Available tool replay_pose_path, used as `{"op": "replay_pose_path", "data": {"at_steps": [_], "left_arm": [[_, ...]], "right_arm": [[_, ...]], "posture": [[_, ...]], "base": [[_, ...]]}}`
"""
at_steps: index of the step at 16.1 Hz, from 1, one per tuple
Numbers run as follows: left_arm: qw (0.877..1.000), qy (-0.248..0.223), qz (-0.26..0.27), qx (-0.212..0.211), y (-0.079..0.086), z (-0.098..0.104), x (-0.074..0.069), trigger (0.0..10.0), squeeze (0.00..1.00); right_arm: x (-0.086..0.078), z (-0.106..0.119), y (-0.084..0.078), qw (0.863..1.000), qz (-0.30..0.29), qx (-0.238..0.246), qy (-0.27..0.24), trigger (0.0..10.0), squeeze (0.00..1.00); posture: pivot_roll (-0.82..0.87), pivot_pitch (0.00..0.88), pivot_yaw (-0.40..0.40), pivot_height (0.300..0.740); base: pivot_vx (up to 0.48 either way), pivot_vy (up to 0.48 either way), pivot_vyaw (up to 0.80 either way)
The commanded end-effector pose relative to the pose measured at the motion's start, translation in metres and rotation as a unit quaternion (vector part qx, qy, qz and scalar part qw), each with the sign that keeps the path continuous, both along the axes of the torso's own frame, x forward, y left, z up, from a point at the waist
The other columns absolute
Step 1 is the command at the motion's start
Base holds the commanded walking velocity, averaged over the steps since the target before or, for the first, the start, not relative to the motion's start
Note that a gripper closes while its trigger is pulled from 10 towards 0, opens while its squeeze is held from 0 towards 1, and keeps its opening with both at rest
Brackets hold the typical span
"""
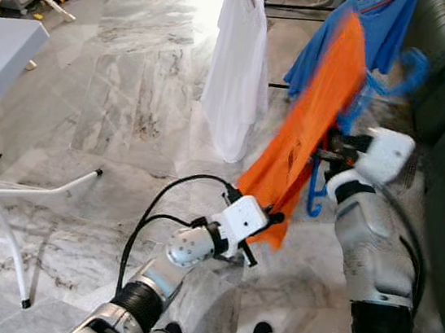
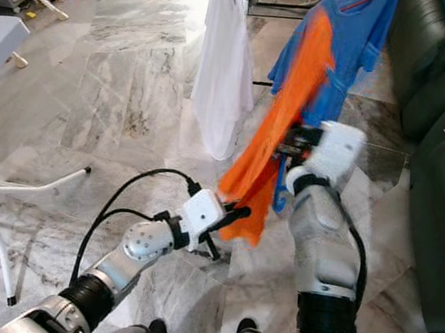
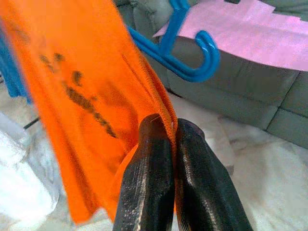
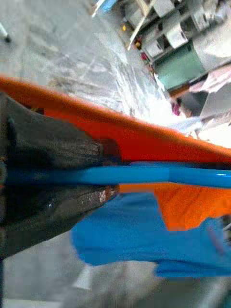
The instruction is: Hang hanger
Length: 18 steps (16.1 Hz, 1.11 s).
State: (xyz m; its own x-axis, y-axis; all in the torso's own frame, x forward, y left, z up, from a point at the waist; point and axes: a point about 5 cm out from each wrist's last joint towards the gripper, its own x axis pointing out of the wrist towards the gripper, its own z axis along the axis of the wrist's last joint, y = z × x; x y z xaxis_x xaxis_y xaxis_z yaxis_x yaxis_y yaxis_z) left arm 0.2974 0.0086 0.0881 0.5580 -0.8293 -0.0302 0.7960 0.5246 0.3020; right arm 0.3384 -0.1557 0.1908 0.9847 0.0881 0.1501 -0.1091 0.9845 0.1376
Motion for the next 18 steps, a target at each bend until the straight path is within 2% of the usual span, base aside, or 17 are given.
{"op": "replay_pose_path", "data": {"at_steps": [1, 2, 4, 6, 7, 9, 12, 16, 18], "left_arm": [[1.0, -0.001, 0.002, 0.019, 0.001, -0.009, -0.006, 10.0, 0.0], [1.0, -0.012, 0.015, 0.01, 0.0, -0.005, -0.003, 10.0, 0.0], [0.999, -0.027, 0.029, -0.003, -0.001, 0.002, 0.0, 10.0, 0.0], [1.0, -0.019, 0.012, 0.001, -0.004, -0.001, -0.003, 10.0, 0.0], [1.0, -0.015, 0.001, 0.008, -0.007, -0.005, -0.007, 10.0, 0.0], [1.0, -0.01, -0.018, 0.017, -0.011, -0.008, -0.012, 10.0, 0.0], [0.998, -0.009, -0.046, 0.052, -0.014, -0.02, -0.021, 10.0, 0.0], [0.995, -0.019, -0.08, 0.054, -0.02, -0.018, -0.027, 10.0, 0.0], [0.994, -0.015, -0.095, 0.049, -0.025, -0.017, -0.029, 10.0, 0.0]], "right_arm": [[0.0, 0.009, 0.01, 0.999, 0.027, -0.001, -0.023, 10.0, 0.0], [-0.002, 0.002, 0.015, 0.999, 0.047, -0.011, -0.008, 10.0, 0.0], [-0.004, -0.01, 0.014, 0.999, 0.041, 0.018, 0.018, 10.0, 0.0], [-0.002, -0.009, 0.001, 0.994, -0.004, 0.106, 0.016, 10.0, 0.0], [0.001, -0.005, -0.007, 0.991, -0.028, 0.133, 0.013, 10.0, 0.0], [0.004, 0.0, -0.012, 0.985, -0.042, 0.17, 0.01, 10.0, 0.0], [0.007, 0.01, -0.018, 0.966, -0.056, 0.254, 0.005, 10.0, 0.0], [0.01, 0.01, -0.022, 0.957, -0.074, 0.279, -0.002, 10.0, 0.0], [0.01, 0.007, -0.021, 0.964, -0.071, 0.254, 0.003, 10.0, 0.0]], "posture": [[-0.15, 0.236, 0.095, 0.74], [-0.15, 0.238, 0.093, 0.74], [-0.16, 0.243, 0.09, 0.74], [-0.16, 0.249, 0.09, 0.74], [-0.17, 0.253, 0.092, 0.74], [-0.17, 0.256, 0.093, 0.74], [-0.16, 0.26, 0.092, 0.74], [-0.16, 0.268, 0.088, 0.74], [-0.16, 0.271, 0.087, 0.74]], "base": [[0.0, 0.0, 0.0], [0.0, 0.0, 0.0], [0.0, 0.0, 0.0], [0.0, 0.0, 0.0], [0.0, 0.0, 0.0], [0.0, 0.0, 0.0], [0.0, 0.0, 0.0], [0.0, 0.0, 0.0], [0.0, 0.0, 0.0]]}}
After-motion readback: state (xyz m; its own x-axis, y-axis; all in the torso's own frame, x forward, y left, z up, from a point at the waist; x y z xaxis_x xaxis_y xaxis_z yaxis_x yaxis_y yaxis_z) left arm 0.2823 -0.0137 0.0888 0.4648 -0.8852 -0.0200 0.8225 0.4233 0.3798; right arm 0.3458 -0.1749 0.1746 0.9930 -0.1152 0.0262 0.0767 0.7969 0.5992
